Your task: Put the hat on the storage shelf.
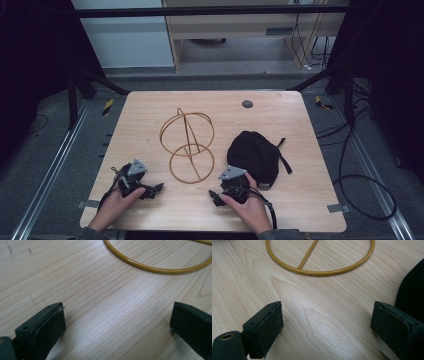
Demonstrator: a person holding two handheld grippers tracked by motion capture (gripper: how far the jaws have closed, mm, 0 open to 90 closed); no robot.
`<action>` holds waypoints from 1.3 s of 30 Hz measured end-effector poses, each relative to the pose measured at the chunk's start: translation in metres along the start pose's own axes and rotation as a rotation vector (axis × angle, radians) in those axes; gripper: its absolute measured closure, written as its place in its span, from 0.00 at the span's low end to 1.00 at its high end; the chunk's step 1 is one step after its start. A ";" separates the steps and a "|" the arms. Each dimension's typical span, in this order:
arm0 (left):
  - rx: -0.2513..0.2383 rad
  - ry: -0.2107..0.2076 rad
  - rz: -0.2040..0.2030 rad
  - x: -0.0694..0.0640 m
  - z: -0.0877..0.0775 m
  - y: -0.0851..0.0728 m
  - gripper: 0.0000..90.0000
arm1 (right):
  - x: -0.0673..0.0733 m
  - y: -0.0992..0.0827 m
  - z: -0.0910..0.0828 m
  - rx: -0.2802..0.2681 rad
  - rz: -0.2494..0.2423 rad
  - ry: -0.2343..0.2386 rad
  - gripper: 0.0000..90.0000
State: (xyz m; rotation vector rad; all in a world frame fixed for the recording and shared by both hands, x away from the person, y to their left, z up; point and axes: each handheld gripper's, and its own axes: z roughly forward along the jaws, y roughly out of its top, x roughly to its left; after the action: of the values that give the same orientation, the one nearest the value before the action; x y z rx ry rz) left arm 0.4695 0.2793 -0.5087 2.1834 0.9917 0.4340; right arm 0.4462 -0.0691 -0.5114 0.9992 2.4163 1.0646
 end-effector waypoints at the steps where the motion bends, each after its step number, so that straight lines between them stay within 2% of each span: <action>1: -0.001 0.001 0.000 0.000 0.000 0.000 0.00 | 0.000 0.000 0.000 0.000 0.000 0.000 0.12; 8: 0.000 0.003 0.000 -0.001 0.000 0.000 0.00 | 0.002 0.000 0.000 0.001 0.009 -0.013 0.13; 11: 0.000 0.003 -0.001 -0.001 -0.001 -0.001 0.00 | 0.008 0.002 -0.005 0.001 -0.011 -0.011 0.13; 13: 0.000 0.003 0.000 -0.001 -0.001 -0.001 0.00 | 0.012 0.004 -0.013 -0.020 -0.012 -0.004 0.12; 16: 0.000 0.002 -0.001 -0.001 -0.001 -0.001 0.00 | 0.015 0.004 -0.023 -0.037 -0.018 -0.020 0.12; 19: 0.000 0.002 -0.001 -0.001 -0.001 -0.001 0.00 | 0.016 0.006 -0.039 -0.092 0.004 -0.029 0.11; 23: -0.001 0.002 -0.002 -0.001 -0.001 -0.001 0.00 | 0.011 0.005 -0.065 -0.155 0.021 -0.090 0.11; 27: -0.001 0.003 -0.003 -0.001 -0.001 -0.001 0.00 | 0.002 0.000 -0.086 -0.187 0.042 -0.170 0.10; 29: -0.001 0.003 -0.003 -0.001 -0.001 -0.001 0.00 | -0.004 -0.003 -0.093 -0.179 0.056 -0.220 0.10; 32: -0.001 0.002 -0.002 -0.001 -0.001 -0.001 0.00 | -0.008 -0.004 -0.101 -0.190 0.086 -0.250 0.10; 36: 0.000 0.002 -0.002 -0.001 -0.001 -0.001 0.00 | -0.010 0.004 -0.111 -0.164 0.063 -0.308 0.10; 39: 0.000 0.002 -0.002 -0.001 -0.001 -0.001 0.00 | -0.017 0.016 -0.119 -0.122 0.058 -0.315 0.09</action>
State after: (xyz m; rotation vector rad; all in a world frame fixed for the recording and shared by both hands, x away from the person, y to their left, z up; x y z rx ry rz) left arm 0.4674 0.2795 -0.5087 2.1824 0.9944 0.4354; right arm 0.4026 -0.1351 -0.4196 1.1089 2.0584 0.9770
